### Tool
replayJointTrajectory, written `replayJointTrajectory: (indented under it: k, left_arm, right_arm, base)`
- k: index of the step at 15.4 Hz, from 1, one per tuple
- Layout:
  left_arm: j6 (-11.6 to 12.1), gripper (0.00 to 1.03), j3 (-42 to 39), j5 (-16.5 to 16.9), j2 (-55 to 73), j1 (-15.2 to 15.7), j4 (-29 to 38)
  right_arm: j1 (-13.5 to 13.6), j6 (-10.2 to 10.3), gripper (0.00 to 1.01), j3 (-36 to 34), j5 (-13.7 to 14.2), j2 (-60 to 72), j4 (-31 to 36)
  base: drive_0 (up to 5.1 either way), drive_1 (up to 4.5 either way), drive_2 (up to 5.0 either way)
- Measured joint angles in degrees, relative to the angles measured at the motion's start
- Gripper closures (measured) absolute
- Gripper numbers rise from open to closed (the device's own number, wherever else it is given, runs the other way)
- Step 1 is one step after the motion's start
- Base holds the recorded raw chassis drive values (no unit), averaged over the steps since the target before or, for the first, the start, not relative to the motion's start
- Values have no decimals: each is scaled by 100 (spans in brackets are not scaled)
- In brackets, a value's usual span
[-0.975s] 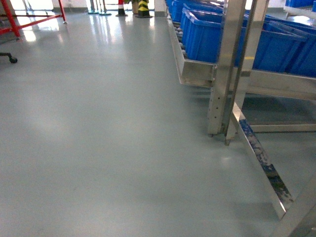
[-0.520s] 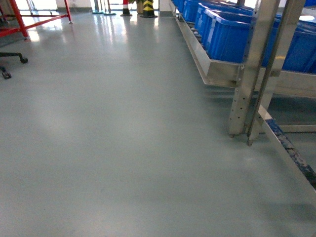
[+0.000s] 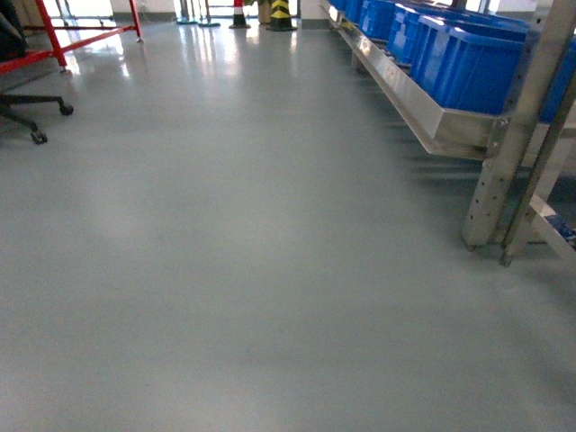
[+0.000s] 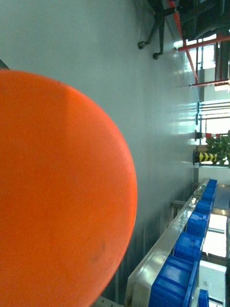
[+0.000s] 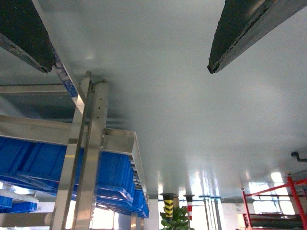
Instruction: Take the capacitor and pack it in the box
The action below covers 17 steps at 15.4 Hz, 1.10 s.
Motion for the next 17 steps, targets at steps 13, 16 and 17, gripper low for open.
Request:
replayJointTrajectory:
  k: [13,16,17]
  left_arm:
    - [0,60,0,7,0,0,-7]
    - [0,60,0,-4,0,0,7]
    - [2,60,0,2,0,0,-2]
  right_arm:
    - [0,0,3,0,0,0,-7]
    - [0,0,3,0,0,0,-11]
    - [0,0,3,0,-2,0,7]
  base:
    - [-499,247,247]
    - [-503,242,242]
    - [-488,258,258]
